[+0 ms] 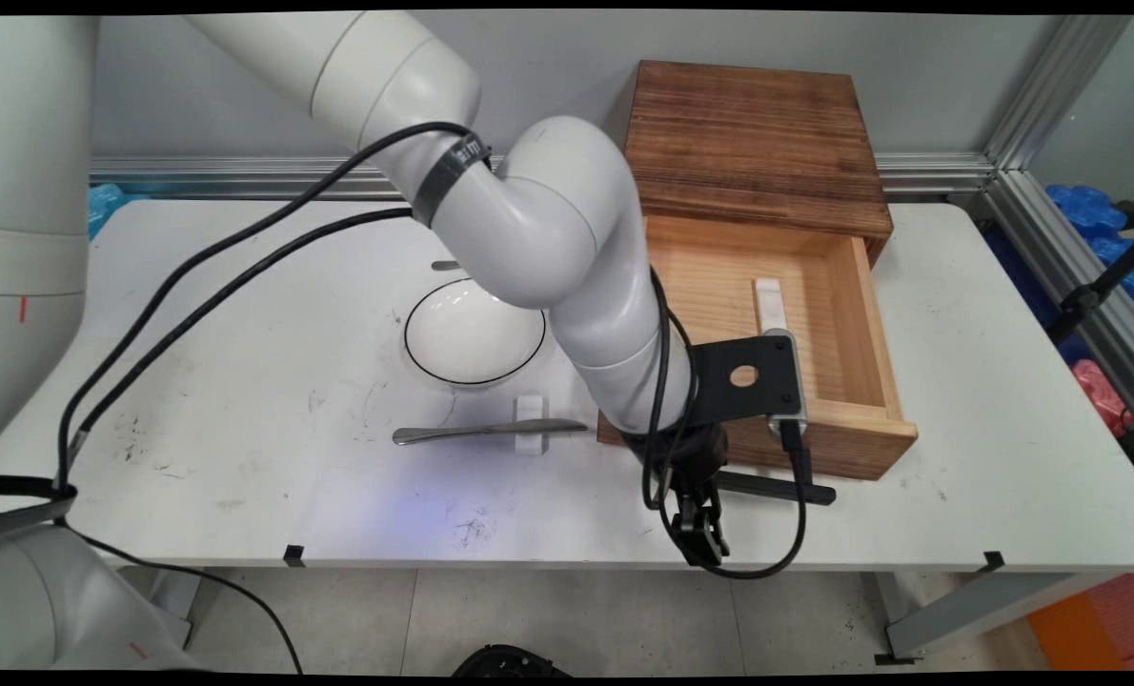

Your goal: Open the drawer

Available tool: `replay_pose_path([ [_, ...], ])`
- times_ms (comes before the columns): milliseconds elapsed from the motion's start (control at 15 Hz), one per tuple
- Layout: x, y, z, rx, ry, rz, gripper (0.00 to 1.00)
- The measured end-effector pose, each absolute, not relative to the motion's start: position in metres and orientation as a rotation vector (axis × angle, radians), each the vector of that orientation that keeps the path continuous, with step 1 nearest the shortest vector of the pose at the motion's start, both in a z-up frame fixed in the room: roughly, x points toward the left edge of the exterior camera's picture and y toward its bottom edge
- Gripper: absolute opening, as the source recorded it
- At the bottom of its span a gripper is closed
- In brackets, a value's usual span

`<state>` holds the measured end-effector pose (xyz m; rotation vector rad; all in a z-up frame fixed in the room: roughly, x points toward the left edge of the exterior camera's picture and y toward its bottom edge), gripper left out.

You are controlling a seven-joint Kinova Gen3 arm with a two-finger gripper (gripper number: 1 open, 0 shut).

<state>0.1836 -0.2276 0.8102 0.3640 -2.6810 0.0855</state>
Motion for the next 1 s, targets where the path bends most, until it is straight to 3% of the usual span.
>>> replay_pose_path([
  [1000,0.179,-0.224,0.797,0.364,-2.686,0.051,1.0],
])
